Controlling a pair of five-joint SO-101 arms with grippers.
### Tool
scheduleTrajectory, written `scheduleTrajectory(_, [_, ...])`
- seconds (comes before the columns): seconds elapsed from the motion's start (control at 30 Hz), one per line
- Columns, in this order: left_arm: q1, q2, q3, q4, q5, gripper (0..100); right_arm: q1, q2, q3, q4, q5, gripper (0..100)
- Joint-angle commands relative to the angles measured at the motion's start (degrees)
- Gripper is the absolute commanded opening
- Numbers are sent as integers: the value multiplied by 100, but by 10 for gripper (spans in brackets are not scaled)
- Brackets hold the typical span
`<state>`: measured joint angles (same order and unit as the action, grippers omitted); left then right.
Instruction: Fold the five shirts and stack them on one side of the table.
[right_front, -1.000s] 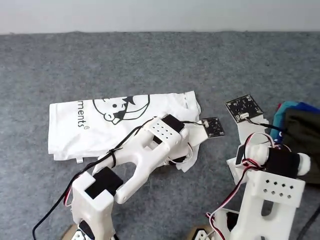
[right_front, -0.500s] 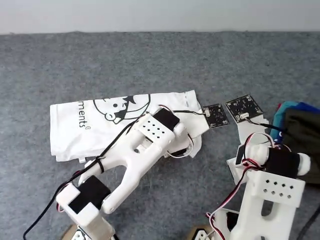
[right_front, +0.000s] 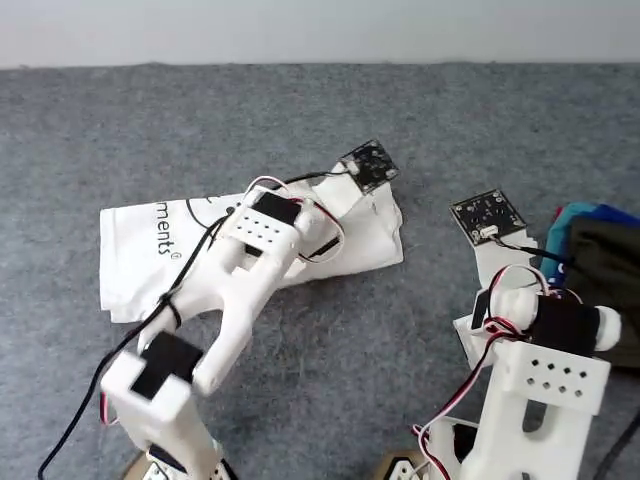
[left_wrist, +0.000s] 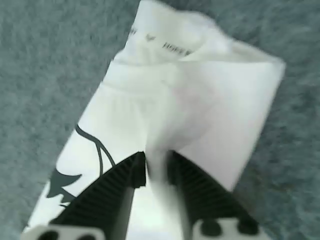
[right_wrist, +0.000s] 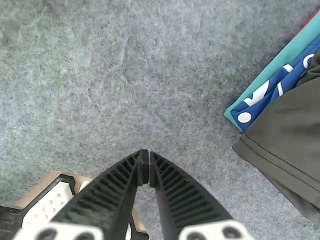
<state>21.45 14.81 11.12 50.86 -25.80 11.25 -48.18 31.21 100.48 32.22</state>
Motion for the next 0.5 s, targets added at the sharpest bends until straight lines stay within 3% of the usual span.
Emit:
scheduleTrajectory(0.0, [-325,325,-426,-18,-18,178,40,-92,-18,171,-53,12])
scheduleTrajectory(0.47, [-316,369,-2835,3130,-35,173,31,-92,-18,154,-53,12])
